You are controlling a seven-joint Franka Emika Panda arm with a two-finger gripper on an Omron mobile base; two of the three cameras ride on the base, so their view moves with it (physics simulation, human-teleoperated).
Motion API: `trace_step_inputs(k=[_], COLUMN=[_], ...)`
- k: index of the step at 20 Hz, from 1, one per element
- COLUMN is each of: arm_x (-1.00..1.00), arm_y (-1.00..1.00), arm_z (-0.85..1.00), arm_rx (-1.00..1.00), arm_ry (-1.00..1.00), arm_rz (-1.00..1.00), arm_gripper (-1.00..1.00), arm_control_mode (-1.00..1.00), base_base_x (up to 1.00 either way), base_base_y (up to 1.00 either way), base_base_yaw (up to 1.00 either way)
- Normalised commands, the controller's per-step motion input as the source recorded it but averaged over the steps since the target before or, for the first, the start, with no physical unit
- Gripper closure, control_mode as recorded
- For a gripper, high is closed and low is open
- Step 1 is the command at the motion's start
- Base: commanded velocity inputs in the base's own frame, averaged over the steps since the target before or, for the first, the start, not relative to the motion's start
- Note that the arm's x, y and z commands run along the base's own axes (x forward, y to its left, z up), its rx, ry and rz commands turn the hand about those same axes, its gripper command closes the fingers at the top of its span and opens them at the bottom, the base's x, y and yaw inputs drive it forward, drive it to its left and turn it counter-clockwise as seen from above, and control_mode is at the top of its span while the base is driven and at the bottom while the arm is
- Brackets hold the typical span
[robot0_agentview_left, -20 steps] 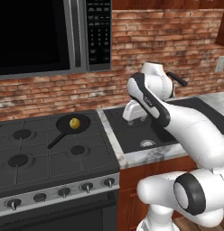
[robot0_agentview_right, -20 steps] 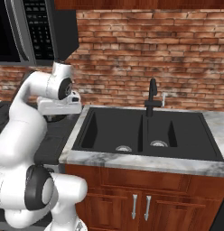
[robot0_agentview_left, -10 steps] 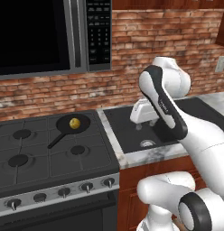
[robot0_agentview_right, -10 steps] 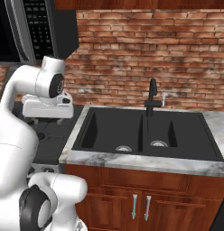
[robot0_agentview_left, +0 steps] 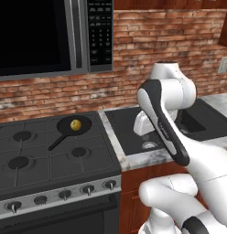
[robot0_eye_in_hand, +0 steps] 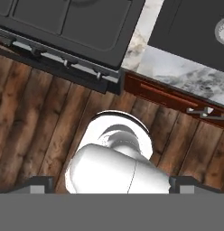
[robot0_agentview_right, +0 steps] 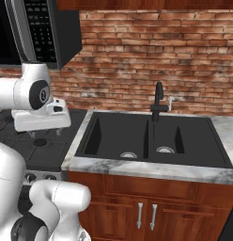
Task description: Put the garlic and squash in the pan. Then turn on the rear right burner and set the heat to medium.
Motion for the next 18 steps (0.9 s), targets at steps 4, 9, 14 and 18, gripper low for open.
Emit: trace_step_inputs(k=[4, 9, 14, 18], arm_x=[-0.22, -0.57, -0.44, 0.00], arm_y=[-0.08, -0.09, -0.13, -0.18], arm_z=[0.03, 0.29, 0.13, 0.00], arm_rx=[-0.13, 0.03, 0.10, 0.01], arm_ry=[-0.03, 0.00, 0.00, 0.00], arm_rz=[-0.10, -0.07, -0.11, -0.23], arm_gripper=[-1.00, -1.00, -1.00, -1.00], arm_control_mode=[-1.00, -1.00, -1.00, -1.00], base_base_x=[0.00, 0.00, 0.00, 0.00], base_base_y=[0.00, 0.00, 0.00, 0.00], base_base_yaw=[0.00, 0.00, 0.00, 0.00])
